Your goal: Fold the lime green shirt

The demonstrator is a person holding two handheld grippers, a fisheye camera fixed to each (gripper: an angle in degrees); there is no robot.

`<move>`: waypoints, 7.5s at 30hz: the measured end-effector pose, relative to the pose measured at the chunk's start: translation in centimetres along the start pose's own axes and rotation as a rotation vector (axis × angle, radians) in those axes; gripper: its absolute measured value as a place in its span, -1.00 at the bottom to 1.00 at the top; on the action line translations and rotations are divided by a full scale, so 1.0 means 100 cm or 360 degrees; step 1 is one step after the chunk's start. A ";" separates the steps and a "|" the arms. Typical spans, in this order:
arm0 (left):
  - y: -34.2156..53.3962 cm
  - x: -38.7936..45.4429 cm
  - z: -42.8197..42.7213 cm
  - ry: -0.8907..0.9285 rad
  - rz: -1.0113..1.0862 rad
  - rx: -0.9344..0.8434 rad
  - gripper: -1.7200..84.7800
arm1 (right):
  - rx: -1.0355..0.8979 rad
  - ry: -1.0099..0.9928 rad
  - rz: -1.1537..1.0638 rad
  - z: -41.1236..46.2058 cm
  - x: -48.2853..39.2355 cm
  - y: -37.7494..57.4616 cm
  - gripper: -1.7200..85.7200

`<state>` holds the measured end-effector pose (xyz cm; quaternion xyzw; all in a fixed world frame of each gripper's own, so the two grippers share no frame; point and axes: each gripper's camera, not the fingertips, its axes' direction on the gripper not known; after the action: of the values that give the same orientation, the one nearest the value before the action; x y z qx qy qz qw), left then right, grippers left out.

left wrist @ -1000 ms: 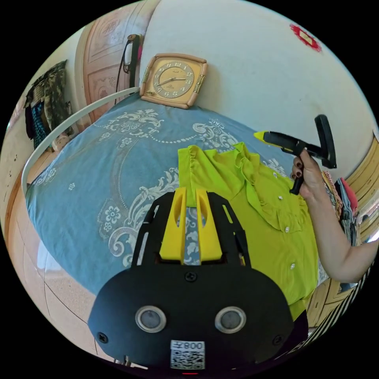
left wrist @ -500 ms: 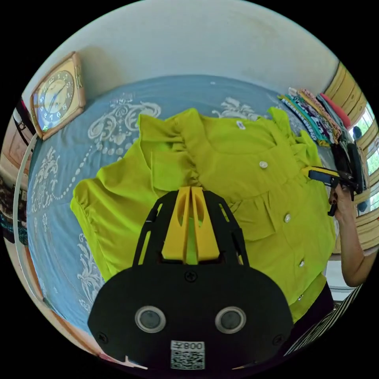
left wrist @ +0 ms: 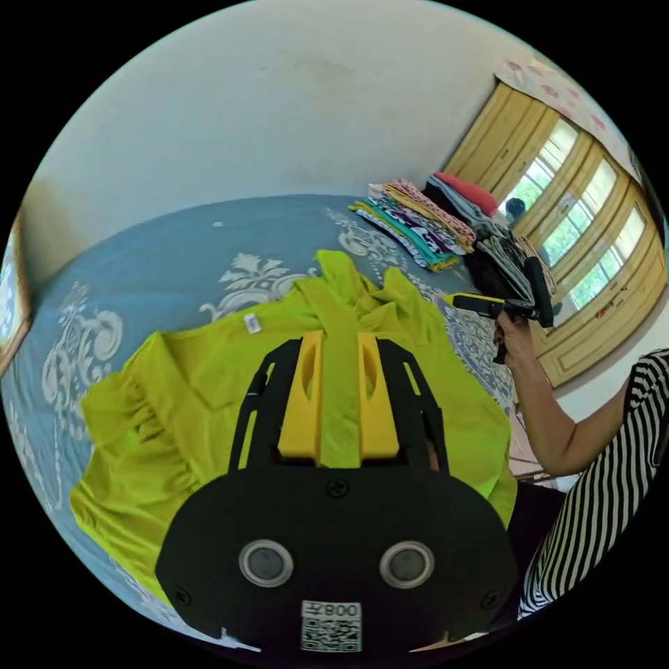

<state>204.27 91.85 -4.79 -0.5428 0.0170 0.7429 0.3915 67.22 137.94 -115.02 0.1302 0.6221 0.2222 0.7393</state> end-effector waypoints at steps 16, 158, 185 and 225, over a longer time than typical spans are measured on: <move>-0.174 -0.026 0.294 0.0321 0.0604 -0.0652 -0.88 | 0.0028 -0.0072 0.0243 -0.035 0.009 0.035 -0.89; -0.017 0.037 -0.097 0.0226 0.0084 -0.0038 -0.92 | 0.0127 -0.0727 -0.0126 0.032 -0.001 0.009 -0.96; 0.343 -0.030 -0.427 -0.0019 -0.1909 0.0828 -0.76 | -0.0530 -0.0752 -0.1716 0.252 -0.527 0.012 -0.77; 0.257 0.247 -0.238 -0.0763 -0.0298 -0.0211 -0.93 | -0.0686 -0.1420 -0.0702 0.322 -0.197 -0.196 -0.93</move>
<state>205.14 77.28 -45.10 -0.3751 -0.1753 0.8102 0.4150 99.43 113.94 -101.01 -0.0764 0.2008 0.1075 0.9707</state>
